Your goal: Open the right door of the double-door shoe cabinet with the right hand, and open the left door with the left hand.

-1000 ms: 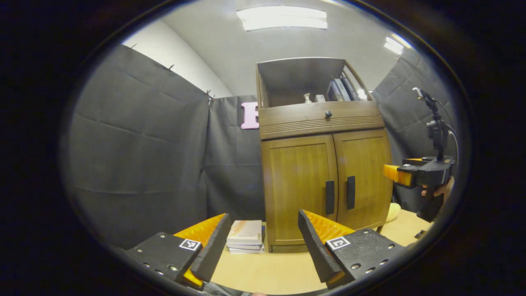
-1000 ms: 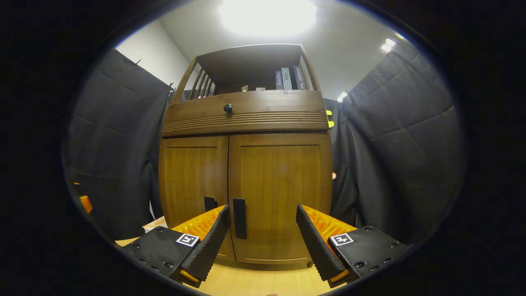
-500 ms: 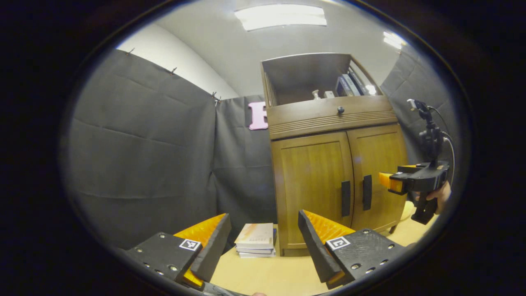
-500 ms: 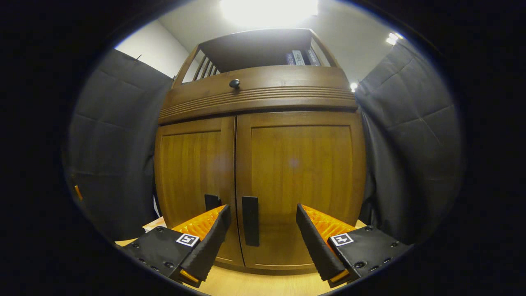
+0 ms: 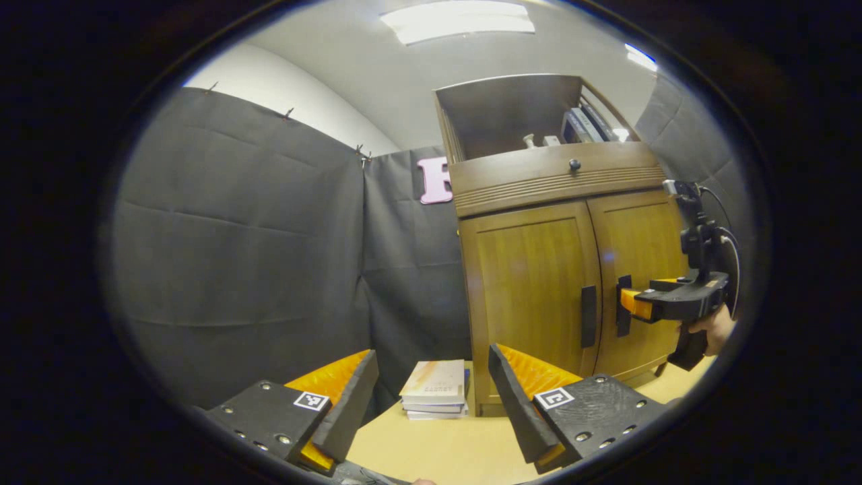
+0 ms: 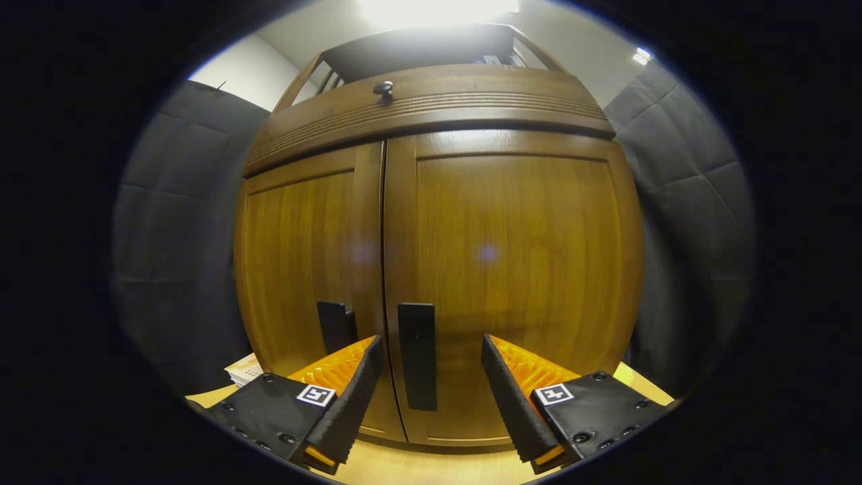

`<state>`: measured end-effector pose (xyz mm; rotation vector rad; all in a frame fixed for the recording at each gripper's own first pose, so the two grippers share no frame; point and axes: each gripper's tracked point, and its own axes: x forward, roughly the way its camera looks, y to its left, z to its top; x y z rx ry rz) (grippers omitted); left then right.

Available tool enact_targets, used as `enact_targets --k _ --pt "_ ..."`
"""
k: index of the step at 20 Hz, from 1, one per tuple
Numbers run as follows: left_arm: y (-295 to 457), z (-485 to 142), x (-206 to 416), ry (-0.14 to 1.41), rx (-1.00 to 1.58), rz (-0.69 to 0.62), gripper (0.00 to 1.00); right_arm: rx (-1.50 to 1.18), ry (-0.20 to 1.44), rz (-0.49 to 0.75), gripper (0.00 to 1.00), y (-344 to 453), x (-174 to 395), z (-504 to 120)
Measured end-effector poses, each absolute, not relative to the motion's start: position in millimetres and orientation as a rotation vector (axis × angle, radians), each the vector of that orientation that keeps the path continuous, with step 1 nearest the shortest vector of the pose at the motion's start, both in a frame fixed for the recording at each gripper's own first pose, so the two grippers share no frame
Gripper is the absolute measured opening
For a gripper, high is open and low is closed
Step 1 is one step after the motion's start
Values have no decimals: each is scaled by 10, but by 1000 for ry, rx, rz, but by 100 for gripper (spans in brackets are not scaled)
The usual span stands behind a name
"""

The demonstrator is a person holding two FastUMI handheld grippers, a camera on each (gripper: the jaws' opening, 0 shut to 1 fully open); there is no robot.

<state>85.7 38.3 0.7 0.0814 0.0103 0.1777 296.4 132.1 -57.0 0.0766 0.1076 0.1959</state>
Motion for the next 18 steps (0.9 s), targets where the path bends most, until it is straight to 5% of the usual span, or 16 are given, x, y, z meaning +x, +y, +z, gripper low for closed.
enact_targets --k 1,5,9,11,13,15,18 --pt "393 4 852 13 84 184 96 74 118 196 87 1354 3007 -630" --pt "421 17 813 23 90 213 96 72 155 197 92 1401 3130 -762" --pt "455 67 756 28 100 244 96 57 158 205 66 1488 3250 -881" --pt "460 88 742 31 101 252 96 47 179 201 42 1514 3281 -959" --pt "460 74 735 40 100 258 96 47 178 189 41 1545 3296 -954" --pt "459 67 714 44 92 260 96 39 176 187 20 1543 3317 -964" --pt "456 69 730 40 85 253 96 56 206 195 11 1544 3266 -967"
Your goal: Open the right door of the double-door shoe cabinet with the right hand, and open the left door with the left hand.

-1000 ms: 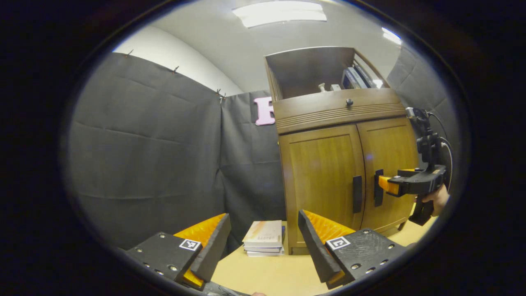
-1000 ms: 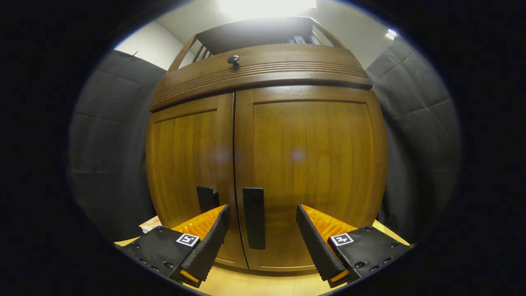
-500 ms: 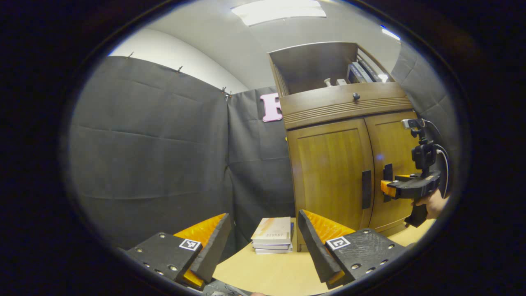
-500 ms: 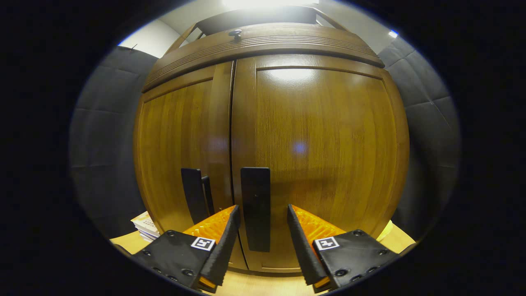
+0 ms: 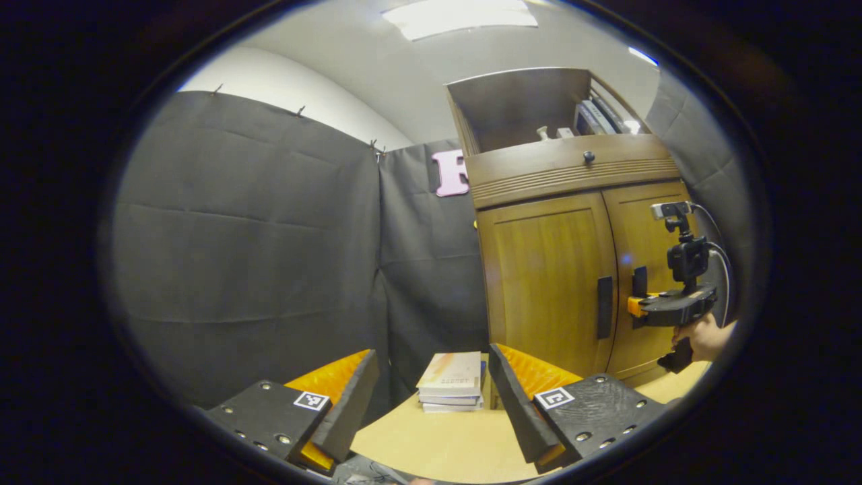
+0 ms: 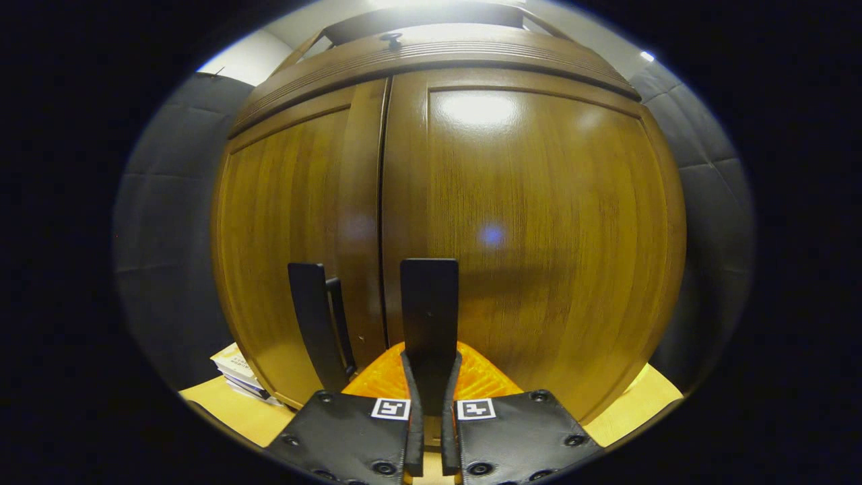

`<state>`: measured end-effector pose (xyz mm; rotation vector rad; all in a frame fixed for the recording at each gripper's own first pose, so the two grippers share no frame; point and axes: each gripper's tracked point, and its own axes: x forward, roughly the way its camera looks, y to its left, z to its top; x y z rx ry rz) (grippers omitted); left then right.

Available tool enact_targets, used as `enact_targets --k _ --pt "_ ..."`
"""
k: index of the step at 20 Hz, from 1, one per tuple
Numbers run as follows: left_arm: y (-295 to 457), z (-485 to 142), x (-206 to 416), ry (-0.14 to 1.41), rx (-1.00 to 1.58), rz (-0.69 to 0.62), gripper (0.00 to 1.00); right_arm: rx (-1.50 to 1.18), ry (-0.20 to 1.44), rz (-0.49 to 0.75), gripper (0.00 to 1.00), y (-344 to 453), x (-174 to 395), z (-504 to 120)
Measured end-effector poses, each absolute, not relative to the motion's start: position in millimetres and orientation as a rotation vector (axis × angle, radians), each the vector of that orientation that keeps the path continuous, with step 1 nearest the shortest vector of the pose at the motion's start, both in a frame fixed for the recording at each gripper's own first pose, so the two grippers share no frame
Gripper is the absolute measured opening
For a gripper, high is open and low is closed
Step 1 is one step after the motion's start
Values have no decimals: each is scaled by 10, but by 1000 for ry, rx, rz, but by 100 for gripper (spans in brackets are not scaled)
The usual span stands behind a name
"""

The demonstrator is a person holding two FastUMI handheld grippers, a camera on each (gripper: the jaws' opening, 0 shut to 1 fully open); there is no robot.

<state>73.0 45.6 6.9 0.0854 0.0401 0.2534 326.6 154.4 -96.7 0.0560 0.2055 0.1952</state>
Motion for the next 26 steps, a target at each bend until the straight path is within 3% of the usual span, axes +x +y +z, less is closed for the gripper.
enact_targets --k 1,14,26 --pt "451 68 731 36 85 249 96 54 215 196 14 1547 3275 -974" --pt "384 206 676 1 79 177 96 82 230 253 12 1404 2808 -872" --pt "257 254 634 -14 61 88 96 88 238 284 12 1390 2738 -822"
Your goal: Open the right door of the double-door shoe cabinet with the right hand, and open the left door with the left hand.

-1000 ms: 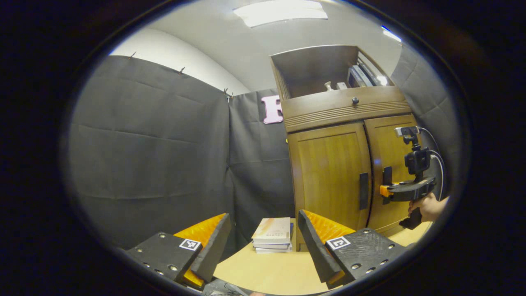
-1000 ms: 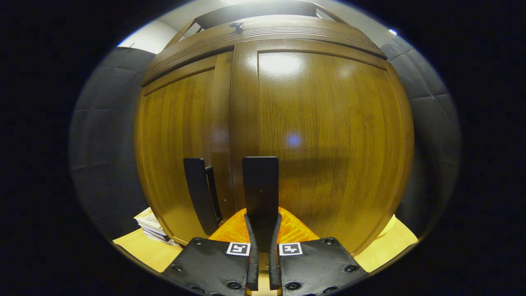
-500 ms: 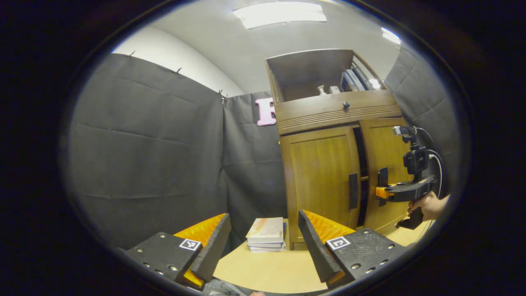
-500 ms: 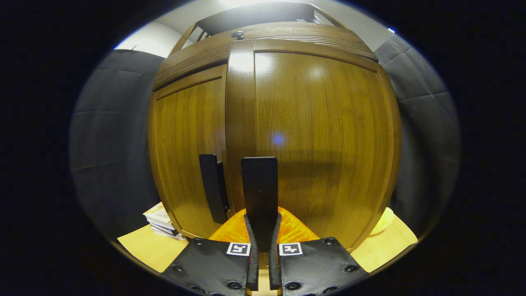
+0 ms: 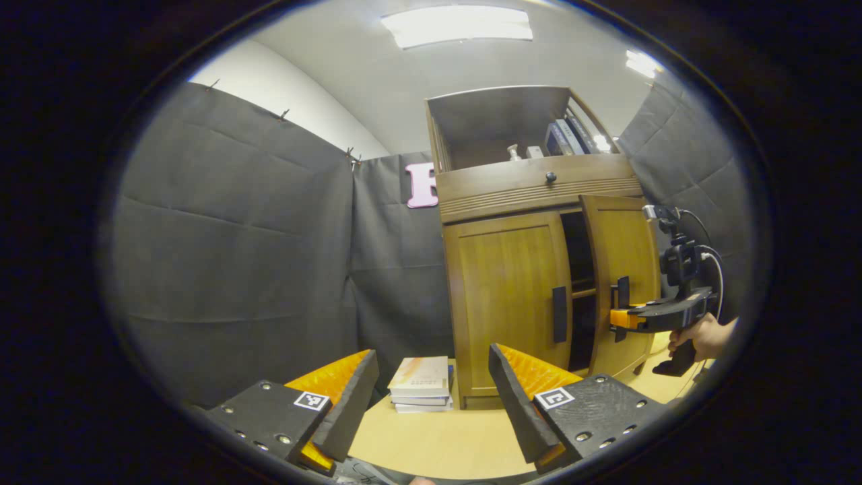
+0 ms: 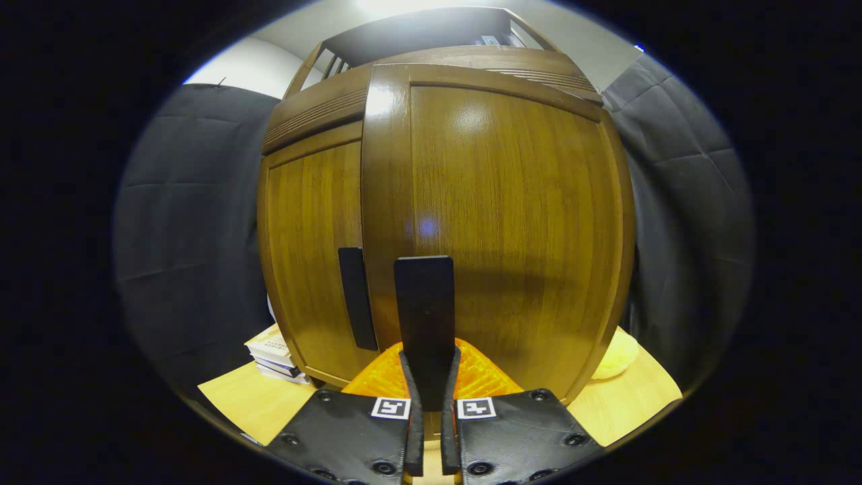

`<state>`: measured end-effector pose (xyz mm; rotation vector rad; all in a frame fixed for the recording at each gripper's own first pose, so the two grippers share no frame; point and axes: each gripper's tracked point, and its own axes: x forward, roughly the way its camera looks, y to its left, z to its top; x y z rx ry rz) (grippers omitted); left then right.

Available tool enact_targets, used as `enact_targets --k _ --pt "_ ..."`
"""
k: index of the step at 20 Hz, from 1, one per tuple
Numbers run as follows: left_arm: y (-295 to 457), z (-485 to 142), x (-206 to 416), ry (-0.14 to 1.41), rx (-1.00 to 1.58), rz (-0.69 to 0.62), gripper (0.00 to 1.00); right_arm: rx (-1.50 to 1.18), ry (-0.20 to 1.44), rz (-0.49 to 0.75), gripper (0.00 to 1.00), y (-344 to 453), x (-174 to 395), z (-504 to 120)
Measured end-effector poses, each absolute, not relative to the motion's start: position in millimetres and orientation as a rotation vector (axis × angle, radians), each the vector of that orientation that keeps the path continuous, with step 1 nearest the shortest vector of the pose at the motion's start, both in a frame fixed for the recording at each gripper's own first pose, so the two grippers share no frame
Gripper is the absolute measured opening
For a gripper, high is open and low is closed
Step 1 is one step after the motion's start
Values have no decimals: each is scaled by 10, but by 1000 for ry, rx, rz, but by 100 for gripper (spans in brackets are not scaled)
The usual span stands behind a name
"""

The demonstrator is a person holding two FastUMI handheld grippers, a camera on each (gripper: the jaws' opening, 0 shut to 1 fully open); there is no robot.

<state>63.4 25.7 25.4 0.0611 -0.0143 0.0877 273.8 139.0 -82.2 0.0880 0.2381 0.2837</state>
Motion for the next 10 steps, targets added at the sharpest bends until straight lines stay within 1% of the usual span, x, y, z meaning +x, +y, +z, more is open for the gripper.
enact_targets --k 10 --pt "127 379 572 -40 54 -9 96 94 237 269 12 1368 2779 -809"
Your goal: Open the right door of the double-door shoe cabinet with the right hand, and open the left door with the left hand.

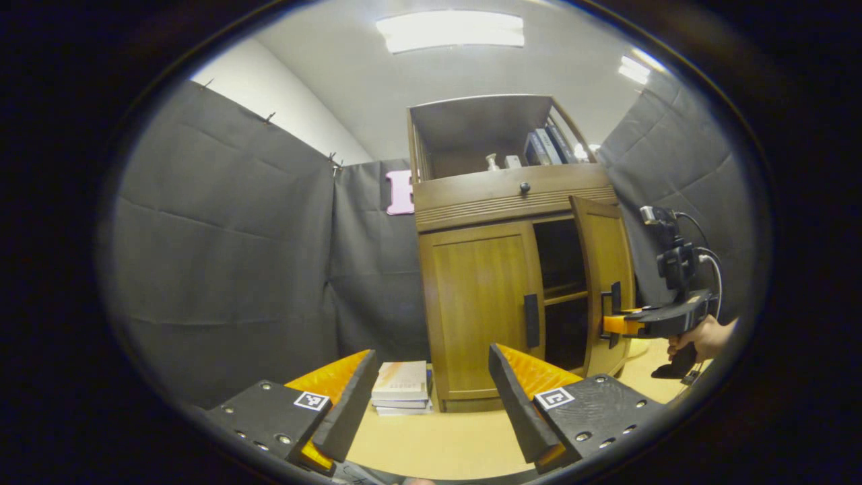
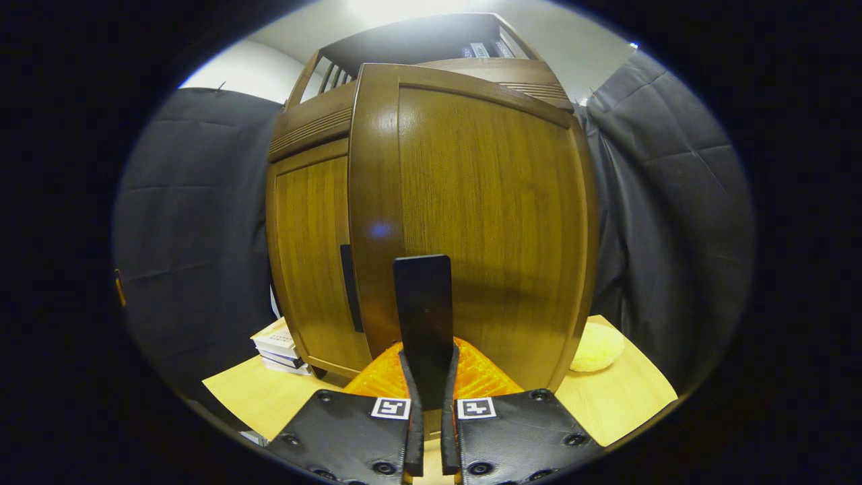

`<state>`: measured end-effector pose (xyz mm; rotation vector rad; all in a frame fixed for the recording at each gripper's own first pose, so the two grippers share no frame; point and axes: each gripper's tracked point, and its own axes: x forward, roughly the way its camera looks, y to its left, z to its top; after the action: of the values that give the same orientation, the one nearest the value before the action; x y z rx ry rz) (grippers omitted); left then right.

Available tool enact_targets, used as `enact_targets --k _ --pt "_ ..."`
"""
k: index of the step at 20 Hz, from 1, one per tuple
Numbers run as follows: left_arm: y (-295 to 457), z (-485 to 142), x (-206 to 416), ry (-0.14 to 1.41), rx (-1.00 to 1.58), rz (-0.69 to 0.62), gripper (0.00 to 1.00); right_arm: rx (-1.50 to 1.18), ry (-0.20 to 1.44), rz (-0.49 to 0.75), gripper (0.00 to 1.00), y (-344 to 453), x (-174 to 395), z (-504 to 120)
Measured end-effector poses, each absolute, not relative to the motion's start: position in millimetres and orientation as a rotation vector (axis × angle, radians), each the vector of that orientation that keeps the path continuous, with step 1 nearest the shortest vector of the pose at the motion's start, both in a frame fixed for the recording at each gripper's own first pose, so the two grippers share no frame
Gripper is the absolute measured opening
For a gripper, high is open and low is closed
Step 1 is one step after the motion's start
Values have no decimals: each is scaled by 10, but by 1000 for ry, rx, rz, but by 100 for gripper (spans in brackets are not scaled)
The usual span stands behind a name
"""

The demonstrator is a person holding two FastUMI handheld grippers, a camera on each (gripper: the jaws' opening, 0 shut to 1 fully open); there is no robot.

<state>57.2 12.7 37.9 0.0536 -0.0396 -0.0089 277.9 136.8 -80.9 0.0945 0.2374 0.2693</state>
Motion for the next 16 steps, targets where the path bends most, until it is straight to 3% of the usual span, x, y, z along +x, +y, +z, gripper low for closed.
enact_targets --k 15,16 --pt "-9 420 562 -47 33 -127 96 92 246 215 14 1342 2758 -774" --pt "-16 421 564 -47 32 -132 96 89 246 211 11 1342 2759 -773"
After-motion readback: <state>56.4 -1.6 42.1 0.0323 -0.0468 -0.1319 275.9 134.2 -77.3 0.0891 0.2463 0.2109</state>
